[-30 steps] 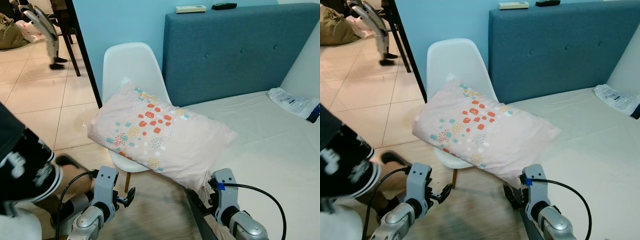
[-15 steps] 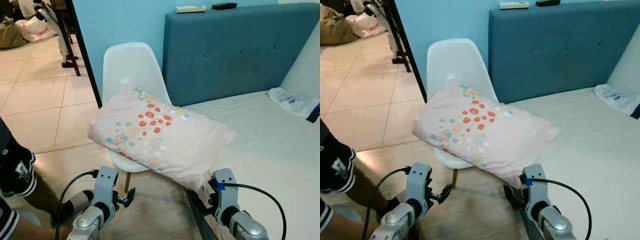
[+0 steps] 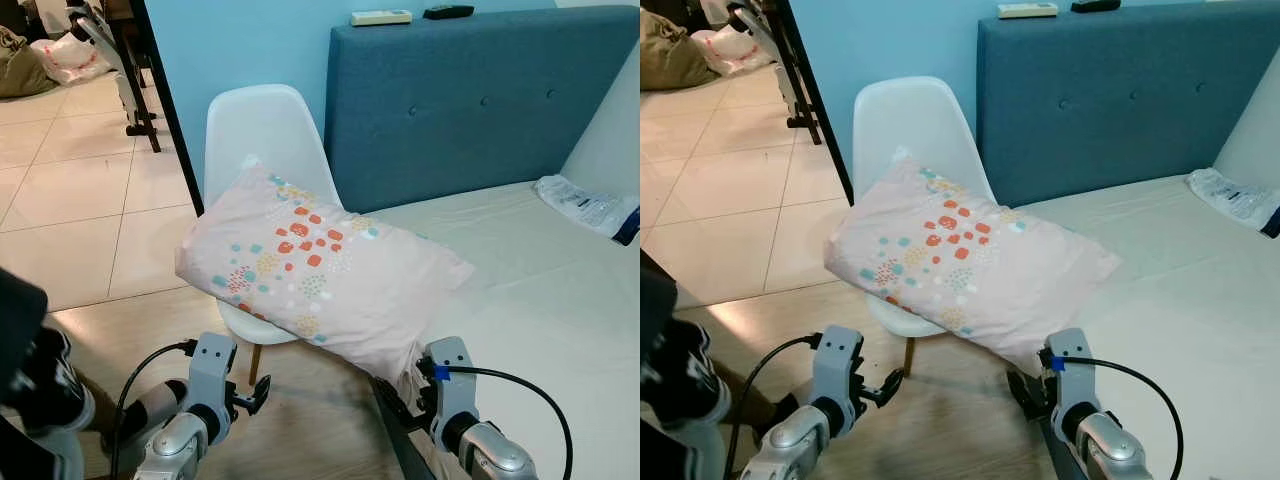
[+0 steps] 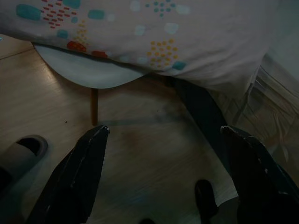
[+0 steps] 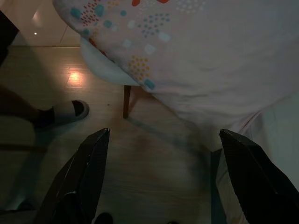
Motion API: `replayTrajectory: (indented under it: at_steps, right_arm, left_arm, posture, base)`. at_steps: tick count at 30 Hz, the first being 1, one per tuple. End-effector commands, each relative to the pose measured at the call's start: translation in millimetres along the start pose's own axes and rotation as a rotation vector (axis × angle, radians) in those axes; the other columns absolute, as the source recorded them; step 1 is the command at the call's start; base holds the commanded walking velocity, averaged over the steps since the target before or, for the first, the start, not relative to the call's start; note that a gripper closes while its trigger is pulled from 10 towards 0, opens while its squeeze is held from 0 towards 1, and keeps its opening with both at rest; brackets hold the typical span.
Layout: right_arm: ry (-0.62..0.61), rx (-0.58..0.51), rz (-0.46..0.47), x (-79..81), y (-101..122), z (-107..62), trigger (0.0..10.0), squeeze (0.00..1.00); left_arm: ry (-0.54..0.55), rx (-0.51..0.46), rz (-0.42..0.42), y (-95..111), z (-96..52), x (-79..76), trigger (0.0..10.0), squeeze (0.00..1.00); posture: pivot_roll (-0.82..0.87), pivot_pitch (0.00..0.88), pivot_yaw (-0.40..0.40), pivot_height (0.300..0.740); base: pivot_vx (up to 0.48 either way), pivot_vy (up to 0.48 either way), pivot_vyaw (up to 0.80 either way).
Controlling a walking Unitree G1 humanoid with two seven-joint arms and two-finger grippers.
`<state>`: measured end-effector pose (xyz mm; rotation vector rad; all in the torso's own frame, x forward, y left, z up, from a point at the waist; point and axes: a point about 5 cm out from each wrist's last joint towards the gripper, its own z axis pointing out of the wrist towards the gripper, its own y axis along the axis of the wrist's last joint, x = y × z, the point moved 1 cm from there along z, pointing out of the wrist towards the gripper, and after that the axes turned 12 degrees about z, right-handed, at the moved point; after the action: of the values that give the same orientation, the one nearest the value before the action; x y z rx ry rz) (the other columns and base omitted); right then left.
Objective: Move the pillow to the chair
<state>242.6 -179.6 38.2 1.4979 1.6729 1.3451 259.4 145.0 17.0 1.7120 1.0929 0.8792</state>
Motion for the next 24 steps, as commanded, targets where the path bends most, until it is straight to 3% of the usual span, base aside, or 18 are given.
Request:
replayTrajectory:
  at_steps: [1,24]
  right_arm:
    - [-0.002,0.005,0.011,-1.6,-0.2,-0.9,10.0,0.0]
    - [-0.007,0.003,0.018,0.1,-1.0,0.7,10.0,0.0]
  left_arm:
    - [0.009,0.01,-0.023,-3.6,-1.0,-0.4,10.0,0.0]
    - [0.035,0.015,-0.017,-4.2,-3.2,4.4,10.0,0.0]
  posture:
    - [-0.06,0.111,-0.006,0.74]
    - [-0.04,0.111,0.007,0.74]
  base:
    - [0.0,0.0,0.0]
    - [0.0,0.0,0.0]
